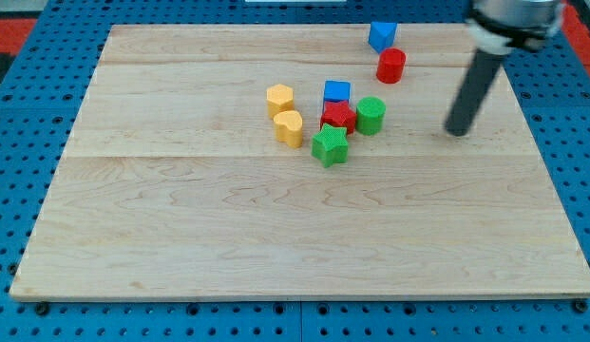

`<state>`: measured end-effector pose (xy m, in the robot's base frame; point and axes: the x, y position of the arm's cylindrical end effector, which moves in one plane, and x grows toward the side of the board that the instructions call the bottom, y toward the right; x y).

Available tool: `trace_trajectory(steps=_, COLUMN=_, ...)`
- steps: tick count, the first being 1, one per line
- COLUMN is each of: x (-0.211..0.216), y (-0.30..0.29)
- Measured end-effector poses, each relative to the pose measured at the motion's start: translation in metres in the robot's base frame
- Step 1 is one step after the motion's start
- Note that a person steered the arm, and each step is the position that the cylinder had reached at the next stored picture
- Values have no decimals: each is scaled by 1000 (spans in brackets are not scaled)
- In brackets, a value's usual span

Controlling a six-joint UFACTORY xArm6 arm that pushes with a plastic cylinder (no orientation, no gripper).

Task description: Separate the green blocksred star

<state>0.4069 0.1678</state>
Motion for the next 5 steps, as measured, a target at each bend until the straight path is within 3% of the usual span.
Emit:
trace_trajectory(steps=1, x=-37, y=-13)
trace_trajectory(steps=2, x=-46, y=-78)
trace_trajectory(steps=3, x=-26, y=-101)
trace_trajectory(steps=4, x=31, y=-111)
trace_trajectory(steps=5, x=48, y=-135)
